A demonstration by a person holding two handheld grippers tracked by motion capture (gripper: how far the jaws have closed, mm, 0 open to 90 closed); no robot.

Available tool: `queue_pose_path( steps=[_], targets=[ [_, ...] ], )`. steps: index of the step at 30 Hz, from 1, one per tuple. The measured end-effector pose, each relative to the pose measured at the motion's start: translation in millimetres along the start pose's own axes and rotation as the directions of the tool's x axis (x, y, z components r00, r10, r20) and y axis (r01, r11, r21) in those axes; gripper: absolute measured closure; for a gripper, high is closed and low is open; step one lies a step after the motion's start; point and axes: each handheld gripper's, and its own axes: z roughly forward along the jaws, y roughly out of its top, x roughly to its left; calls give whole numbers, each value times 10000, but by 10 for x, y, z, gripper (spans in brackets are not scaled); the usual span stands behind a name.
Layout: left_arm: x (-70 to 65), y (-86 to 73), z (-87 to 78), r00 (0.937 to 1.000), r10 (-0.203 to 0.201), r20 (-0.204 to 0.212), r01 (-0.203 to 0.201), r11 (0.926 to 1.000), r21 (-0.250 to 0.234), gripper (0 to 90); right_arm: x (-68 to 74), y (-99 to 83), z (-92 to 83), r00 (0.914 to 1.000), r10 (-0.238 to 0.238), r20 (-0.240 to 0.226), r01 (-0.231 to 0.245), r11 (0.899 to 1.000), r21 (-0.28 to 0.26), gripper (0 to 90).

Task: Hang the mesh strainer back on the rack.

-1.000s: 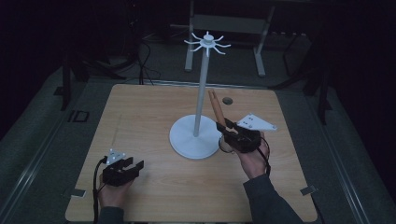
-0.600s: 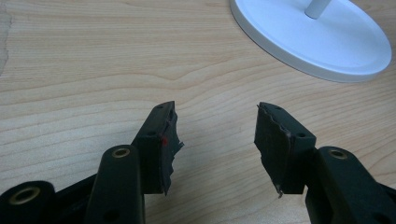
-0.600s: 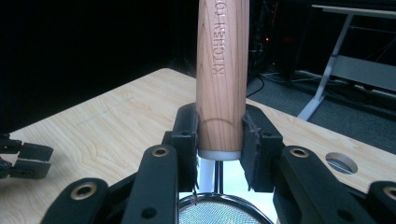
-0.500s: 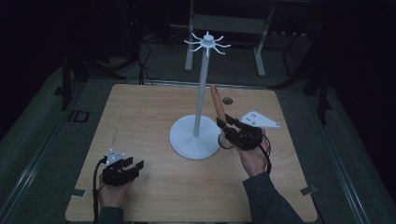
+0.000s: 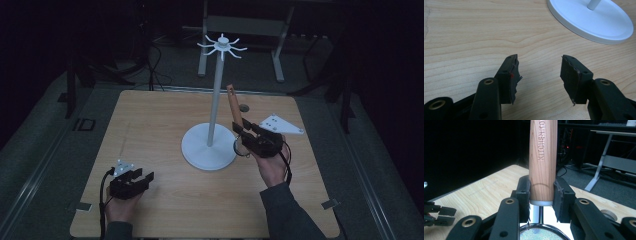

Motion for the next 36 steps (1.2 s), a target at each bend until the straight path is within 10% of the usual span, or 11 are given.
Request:
queue_pose_path(
  steps=[36],
  targets=[
    [-1,1,3,10000,9,13,-9,10000,32,487,-52,227,-87,9988,424,-234,-445,9944,-960,694]
  ],
)
